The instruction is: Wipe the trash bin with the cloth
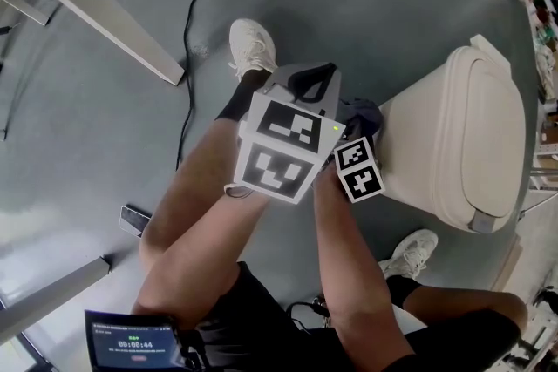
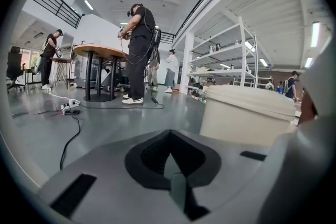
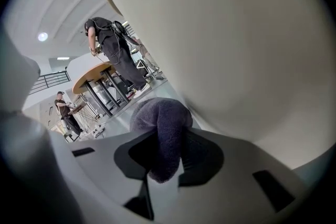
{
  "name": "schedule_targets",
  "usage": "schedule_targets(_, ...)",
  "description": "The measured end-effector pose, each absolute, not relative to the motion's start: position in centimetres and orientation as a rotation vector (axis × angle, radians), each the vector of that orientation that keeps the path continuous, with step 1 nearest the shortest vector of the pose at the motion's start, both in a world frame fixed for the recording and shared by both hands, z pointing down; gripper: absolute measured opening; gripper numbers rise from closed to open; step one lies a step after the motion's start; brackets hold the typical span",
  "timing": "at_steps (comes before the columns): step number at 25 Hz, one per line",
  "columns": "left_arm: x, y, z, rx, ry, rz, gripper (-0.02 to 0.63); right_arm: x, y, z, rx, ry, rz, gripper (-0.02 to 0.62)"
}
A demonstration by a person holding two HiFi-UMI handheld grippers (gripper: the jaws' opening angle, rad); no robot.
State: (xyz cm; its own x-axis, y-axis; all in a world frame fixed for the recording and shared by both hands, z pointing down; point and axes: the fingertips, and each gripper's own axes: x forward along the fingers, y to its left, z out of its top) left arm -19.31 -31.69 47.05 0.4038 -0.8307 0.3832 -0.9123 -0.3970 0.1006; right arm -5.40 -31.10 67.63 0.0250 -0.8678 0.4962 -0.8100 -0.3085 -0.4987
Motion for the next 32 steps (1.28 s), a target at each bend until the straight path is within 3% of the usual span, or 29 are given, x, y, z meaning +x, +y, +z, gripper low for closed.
schedule_targets(7, -19.7, -32.4, 47.5, 2.35, -1.532, 0.375, -0.003, -6.5, -31.0, 68.5, -2.155, 1.888, -1.183, 0.089)
schedule_targets(20, -23.8, -30.6, 46.3, 2.244, -1.705, 0.262, -0.003, -13.0, -20.8, 49.7, -1.712, 2.605, -0.596, 0.089)
schedule_targets(25, -21.5, -24.6, 47.6, 2.264, -1.657, 0.275, -0.003, -9.3, -14.6, 44.0, -1.642, 2.774, -0.328, 0.089)
schedule_targets(32, -13.0, -14.2, 44.8, 2.271, -1.526, 0.177, -0.003, -0.3, -8.3, 38.3, -1.73, 2.763, -0.246, 0.089)
